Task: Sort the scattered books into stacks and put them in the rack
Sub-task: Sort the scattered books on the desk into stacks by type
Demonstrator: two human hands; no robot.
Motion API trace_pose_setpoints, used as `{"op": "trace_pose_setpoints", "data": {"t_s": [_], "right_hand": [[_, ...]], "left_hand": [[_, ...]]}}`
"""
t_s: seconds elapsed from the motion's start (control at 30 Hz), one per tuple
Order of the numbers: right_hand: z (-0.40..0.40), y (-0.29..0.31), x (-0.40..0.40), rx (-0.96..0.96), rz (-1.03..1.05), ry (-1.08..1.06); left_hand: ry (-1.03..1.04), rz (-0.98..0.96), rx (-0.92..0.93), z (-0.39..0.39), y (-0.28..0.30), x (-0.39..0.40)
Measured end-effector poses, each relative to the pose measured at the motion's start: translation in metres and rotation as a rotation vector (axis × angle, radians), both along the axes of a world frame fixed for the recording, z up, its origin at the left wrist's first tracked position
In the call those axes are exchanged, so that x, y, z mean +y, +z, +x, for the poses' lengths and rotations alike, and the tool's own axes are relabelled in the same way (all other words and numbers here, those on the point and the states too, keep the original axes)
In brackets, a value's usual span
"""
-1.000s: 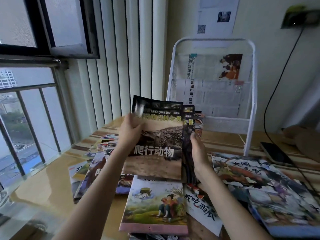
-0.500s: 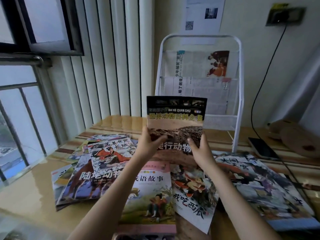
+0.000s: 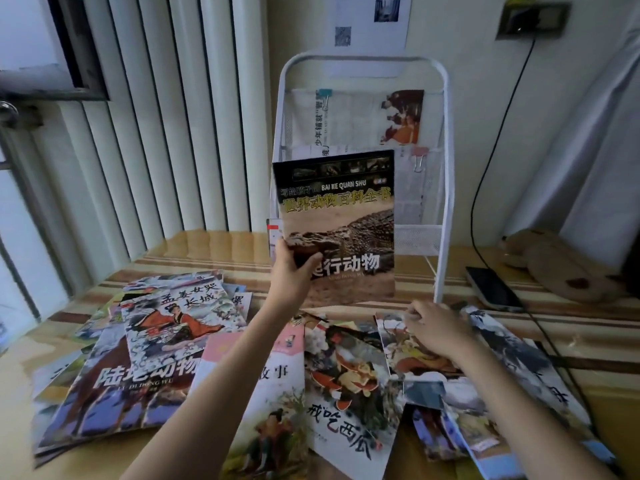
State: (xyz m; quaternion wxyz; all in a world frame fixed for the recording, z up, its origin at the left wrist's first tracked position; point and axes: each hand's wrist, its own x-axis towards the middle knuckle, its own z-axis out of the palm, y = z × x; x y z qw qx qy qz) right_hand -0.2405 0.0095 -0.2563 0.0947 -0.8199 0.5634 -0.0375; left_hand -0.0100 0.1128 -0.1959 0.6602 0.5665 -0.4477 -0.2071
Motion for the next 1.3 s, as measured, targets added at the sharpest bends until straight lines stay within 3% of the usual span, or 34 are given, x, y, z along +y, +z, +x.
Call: {"op": "trace_pose_setpoints", "data": {"t_s": [0.2,0.37,0.5,0.93,1.07,1.17,1.23,1.3], "right_hand": [[-0.002,0.004,0.009,0.000,-0.001,-0.051],[-0.008,-0.001,0.012,-0.161,-0.102,-0.080],[-0.010,-0.002,0.009,-0.204,-0.135,-0.110],[-0.008,-0.001,0.005,-0.205,-0.148,-0.153],[-0.011,-0.005,0.003,-0.436,-0.241,-0.121],[-0.016,-0.001,0.003,-0.645,-0.280,-0.166],[-0.017,0.000,0.009,-0.601,-0.353,-0.183],[-0.016,-0.001,0.021,-0.377,-0.457,-0.158]], "left_hand": [[-0.063,0.015,-0.098,-0.048,0.007,-0.056],[-0.015,0.060,-0.202,-0.077,-0.018,-0.100],[-0.022,0.144,-0.127,-0.087,-0.039,-0.124],[0.219,0.339,-0.261,-0.104,-0.040,-0.119],[0.142,0.345,-0.280,-0.110,-0.026,-0.100],[-0.013,0.465,-0.369,-0.108,-0.025,-0.086],[-0.157,0.617,-0.418,-0.108,-0.027,-0.070],[-0.291,0.709,-0.358,-0.113,-0.034,-0.049]]}}
